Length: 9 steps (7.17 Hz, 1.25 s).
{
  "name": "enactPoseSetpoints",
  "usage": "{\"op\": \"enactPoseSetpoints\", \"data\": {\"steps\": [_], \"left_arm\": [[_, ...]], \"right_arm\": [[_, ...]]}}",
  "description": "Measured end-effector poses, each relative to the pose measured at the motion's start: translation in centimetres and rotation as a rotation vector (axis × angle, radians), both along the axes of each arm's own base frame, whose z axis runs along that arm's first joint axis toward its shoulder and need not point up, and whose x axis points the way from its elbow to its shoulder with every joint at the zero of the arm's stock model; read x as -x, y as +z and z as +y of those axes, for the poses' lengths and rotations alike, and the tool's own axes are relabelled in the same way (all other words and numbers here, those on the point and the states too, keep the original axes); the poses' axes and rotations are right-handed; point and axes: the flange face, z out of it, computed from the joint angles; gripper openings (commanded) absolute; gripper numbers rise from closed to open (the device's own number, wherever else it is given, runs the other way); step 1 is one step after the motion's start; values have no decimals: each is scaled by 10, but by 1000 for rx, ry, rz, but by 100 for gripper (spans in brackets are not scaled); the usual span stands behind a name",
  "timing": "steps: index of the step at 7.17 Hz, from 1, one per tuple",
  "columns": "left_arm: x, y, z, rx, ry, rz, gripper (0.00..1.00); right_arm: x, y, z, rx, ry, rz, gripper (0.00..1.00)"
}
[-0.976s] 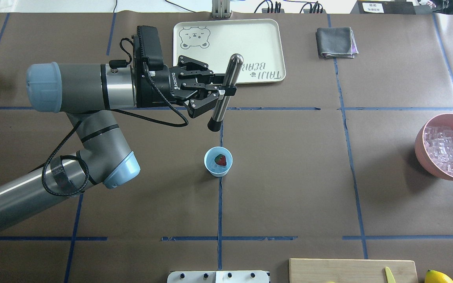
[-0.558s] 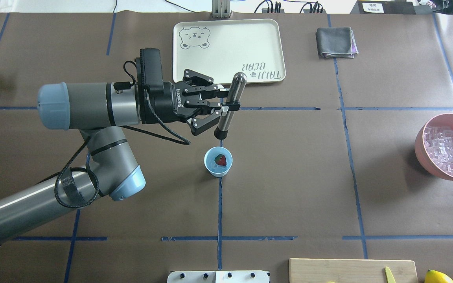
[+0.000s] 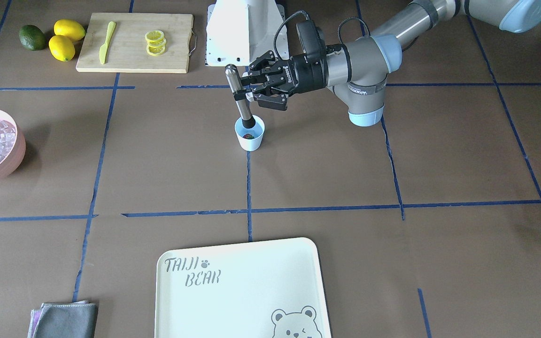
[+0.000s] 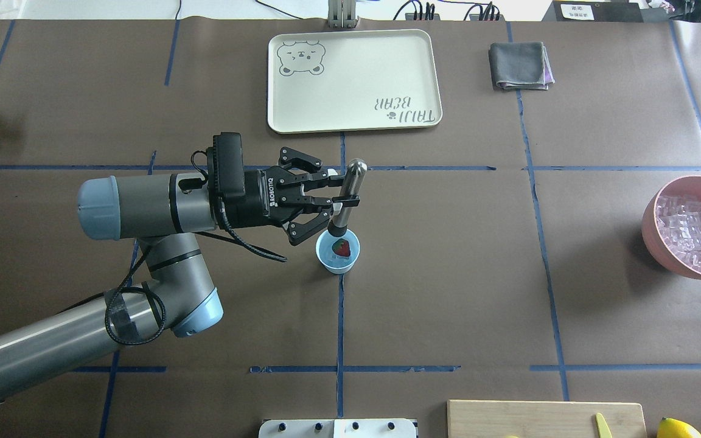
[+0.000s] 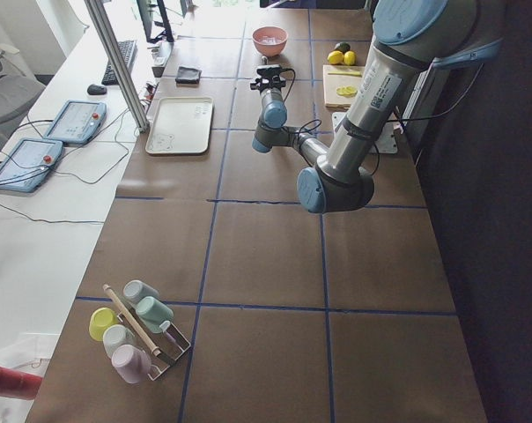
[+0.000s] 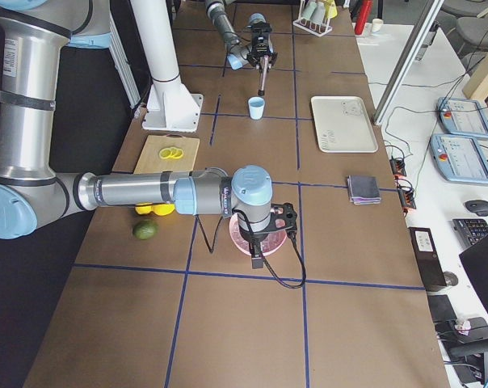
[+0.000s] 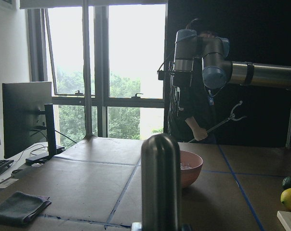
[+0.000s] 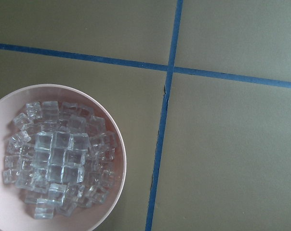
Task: Mash ice and strawberries in cup
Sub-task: 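Push the muddler down into the cup onto the ice and strawberry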
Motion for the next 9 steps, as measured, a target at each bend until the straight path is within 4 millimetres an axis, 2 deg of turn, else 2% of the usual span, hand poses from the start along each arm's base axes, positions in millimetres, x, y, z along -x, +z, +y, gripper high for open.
{"op": "enactPoseSetpoints", "data": {"steps": [2, 4, 9], "left_arm": [[-31, 25, 22, 29, -9, 41, 0], [-49, 38, 32, 31, -39, 45, 0], [-54, 46, 32, 29, -49, 40, 0]], "right_arm": [[0, 0, 0, 0, 1, 0, 100], [0, 0, 0, 0, 0, 0, 99], [0, 0, 0, 0, -2, 0, 100]]}}
